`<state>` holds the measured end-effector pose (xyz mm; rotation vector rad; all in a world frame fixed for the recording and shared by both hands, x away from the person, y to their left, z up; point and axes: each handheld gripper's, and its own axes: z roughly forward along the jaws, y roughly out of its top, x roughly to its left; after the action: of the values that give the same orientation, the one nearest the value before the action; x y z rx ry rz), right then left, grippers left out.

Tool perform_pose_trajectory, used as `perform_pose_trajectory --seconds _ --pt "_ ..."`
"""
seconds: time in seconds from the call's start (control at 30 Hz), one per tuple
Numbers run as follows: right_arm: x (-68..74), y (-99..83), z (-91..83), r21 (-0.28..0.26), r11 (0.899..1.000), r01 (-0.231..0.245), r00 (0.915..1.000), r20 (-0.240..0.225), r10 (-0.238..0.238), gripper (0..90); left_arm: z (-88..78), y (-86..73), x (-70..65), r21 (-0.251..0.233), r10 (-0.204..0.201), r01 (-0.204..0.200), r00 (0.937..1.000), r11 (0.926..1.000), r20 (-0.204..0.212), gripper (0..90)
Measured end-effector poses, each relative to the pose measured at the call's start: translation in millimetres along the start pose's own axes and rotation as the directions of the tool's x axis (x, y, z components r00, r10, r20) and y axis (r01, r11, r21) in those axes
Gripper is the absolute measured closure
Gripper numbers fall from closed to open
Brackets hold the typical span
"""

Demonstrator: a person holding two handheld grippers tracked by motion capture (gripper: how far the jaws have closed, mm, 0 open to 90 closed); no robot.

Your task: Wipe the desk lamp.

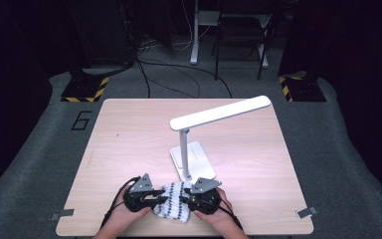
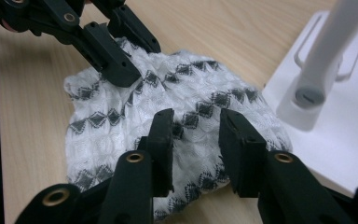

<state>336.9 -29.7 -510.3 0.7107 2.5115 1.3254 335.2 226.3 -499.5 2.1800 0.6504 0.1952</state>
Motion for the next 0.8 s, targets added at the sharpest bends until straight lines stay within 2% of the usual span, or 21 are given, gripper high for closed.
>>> perform_pose_trajectory --seconds 0.07,0.13,0.17,0.2,0.27,0.3,0.33,0.43,0.53,0.63,0.67,0.7,0.77,0.8 --pt "1.8 4.0 -1.3 -0.042 0.999 -0.003 1.0 -0.009 0.003 61.2 -8.9 -2.3 3.7 -0.006 -0.014 0.014 0.9989 0.9999 -0.045 75.5" --pt "0.8 7.5 -3.4 -0.082 0.997 0.005 0.9999 -0.009 -0.006 59.5 -17.7 -6.1 8.3 -0.02 -0.049 0.048 0.9954 0.9986 -0.082 76.1" --pt "0.8 8.5 -4.2 -0.093 0.996 -0.005 1.0 -0.004 0.005 59.1 -23.4 -8.7 12.4 -0.027 -0.064 0.061 0.9923 0.9978 -0.107 76.2" --pt "-0.6 9.5 -5.3 -0.107 0.994 -0.004 1.0 -0.002 0.004 58.7 -31.2 -11.9 17.4 -0.029 -0.093 0.09 0.9891 0.9955 -0.114 76.2" --pt "-4.9 11.1 -7.2 -0.13 0.991 -0.016 0.9999 0.001 0.016 58.7 -42.4 -17.8 24.3 -0.045 -0.125 0.12 0.9822 0.9918 -0.14 76.1" --pt "-7.7 11.8 -8.3 -0.14 0.99 -0.033 0.9994 -0.001 0.033 58.5 -46.5 -20.9 26.9 -0.06 -0.151 0.143 0.9779 0.9879 -0.145 75.0" --pt "-10.0 12.0 -9.1 -0.15 0.988 -0.047 0.9989 -0.001 0.047 58.5 -50.5 -23.9 28.8 -0.077 -0.172 0.163 0.9757 0.9836 -0.135 71.0" --pt "-16.2 12.9 -10.8 -0.17 0.981 -0.089 0.996 -0.014 0.088 58.5 -57.9 -27.4 29.3 -0.12 -0.178 0.162 0.9739 0.9795 -0.14 54.1" --pt "-19.5 13.5 -11.8 -0.185 0.976 -0.119 0.9929 -0.022 0.117 58.4 -60.4 -25.1 27.0 -0.156 -0.158 0.135 0.9767 0.9785 -0.145 44.4" --pt "-20.4 13.5 -11.3 -0.188 0.975 -0.118 0.993 -0.024 0.116 57.8 -55.5 -19.8 26.3 -0.167 -0.122 0.097 0.9813 0.9812 -0.148 38.4" --pt "-19.9 13.5 -11.1 -0.188 0.975 -0.117 0.9931 -0.024 0.115 57.6 -53.0 -17.3 27.7 -0.158 -0.106 0.083 0.9837 0.984 -0.145 35.8" --pt "-19.4 13.5 -11.0 -0.185 0.976 -0.118 0.993 -0.022 0.116 57.2 -45.2 -11.9 31.1 -0.146 -0.092 0.074 0.9884 0.9864 -0.121 33.0" --pt "-17.5 12.9 -12.5 -0.177 0.977 -0.118 0.993 -0.018 0.117 56.6 -42.1 -9.9 32.8 -0.139 -0.085 0.069 0.9902 0.9878 -0.111 26.5" --pt "-17.5 12.2 -13.0 -0.183 0.977 -0.11 0.9939 -0.015 0.109 56.5 -31.6 -6.6 36.7 -0.12 -0.079 0.068 0.9927 0.9904 -0.091 24.8"
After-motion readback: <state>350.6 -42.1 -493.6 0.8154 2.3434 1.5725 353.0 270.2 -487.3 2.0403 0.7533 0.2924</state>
